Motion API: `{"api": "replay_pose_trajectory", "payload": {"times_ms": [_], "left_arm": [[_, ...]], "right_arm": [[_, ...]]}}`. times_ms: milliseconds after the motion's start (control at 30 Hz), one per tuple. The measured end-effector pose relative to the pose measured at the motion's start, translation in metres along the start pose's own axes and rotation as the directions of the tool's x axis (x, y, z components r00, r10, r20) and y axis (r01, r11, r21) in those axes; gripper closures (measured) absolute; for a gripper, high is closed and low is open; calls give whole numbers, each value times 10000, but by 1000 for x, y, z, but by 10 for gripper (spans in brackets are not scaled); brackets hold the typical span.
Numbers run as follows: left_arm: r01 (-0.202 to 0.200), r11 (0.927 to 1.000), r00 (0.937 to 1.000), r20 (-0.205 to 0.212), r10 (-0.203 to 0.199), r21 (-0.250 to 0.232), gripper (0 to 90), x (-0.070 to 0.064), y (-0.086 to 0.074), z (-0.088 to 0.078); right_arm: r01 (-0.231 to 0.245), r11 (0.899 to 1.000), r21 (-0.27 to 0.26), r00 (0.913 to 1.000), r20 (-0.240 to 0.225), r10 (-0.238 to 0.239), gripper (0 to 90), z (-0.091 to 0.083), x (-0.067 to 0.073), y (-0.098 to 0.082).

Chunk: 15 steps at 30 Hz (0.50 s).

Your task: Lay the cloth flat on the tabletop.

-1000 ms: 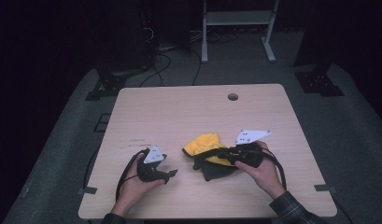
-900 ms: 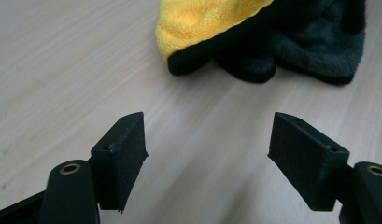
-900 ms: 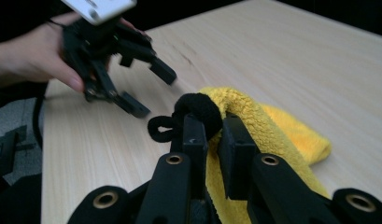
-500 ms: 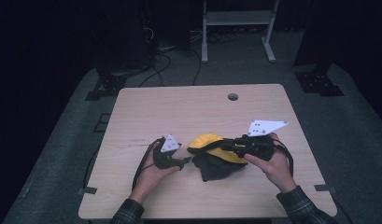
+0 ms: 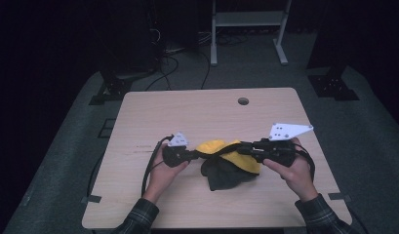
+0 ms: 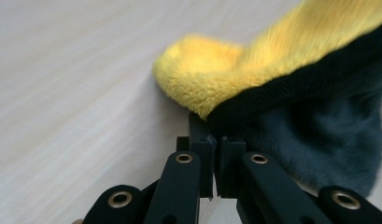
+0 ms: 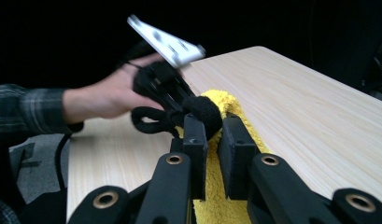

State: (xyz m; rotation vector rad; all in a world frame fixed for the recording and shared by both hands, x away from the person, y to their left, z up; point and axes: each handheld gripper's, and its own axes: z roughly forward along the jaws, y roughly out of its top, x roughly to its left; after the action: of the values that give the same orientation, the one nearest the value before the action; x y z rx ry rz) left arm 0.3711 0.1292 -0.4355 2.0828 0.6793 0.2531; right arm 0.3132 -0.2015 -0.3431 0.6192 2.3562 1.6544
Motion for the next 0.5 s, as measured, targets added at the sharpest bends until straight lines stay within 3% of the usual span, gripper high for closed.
{"api": "replay_pose_trajectory", "payload": {"times_ms": [33,67,167,200,233,267,433,500], "left_arm": [[0,10000,10000,0,0,0,874,0,0,0],[68,9991,10000,-57,-70,-421,874,1,3,-15],[75,9971,9999,-136,-85,-753,875,2,5,-29],[177,9923,9998,-100,-191,-1222,876,3,8,-47],[177,9923,9998,-100,-191,-1222,876,3,8,-47],[162,9883,9998,-60,-173,-1519,876,1,11,-62],[104,9847,9997,242,-62,-1742,876,-9,14,-80],[94,9874,9994,347,-39,-1577,876,-14,13,-81]], "right_arm": [[0,10000,0,10000,0,0,809,0,0,0],[-44,10000,-5,9999,167,44,809,-3,-3,-1],[-177,9998,7,9992,370,176,809,-6,-7,-1],[-206,9998,48,9987,477,203,809,-6,-9,-2],[-206,9998,48,9987,477,203,809,-6,-9,-2],[-340,9994,113,9978,571,333,809,-5,-12,-3],[-672,9963,539,9941,887,623,807,-1,-21,-7],[-897,9919,896,9908,1094,797,805,3,-27,-11]]}}
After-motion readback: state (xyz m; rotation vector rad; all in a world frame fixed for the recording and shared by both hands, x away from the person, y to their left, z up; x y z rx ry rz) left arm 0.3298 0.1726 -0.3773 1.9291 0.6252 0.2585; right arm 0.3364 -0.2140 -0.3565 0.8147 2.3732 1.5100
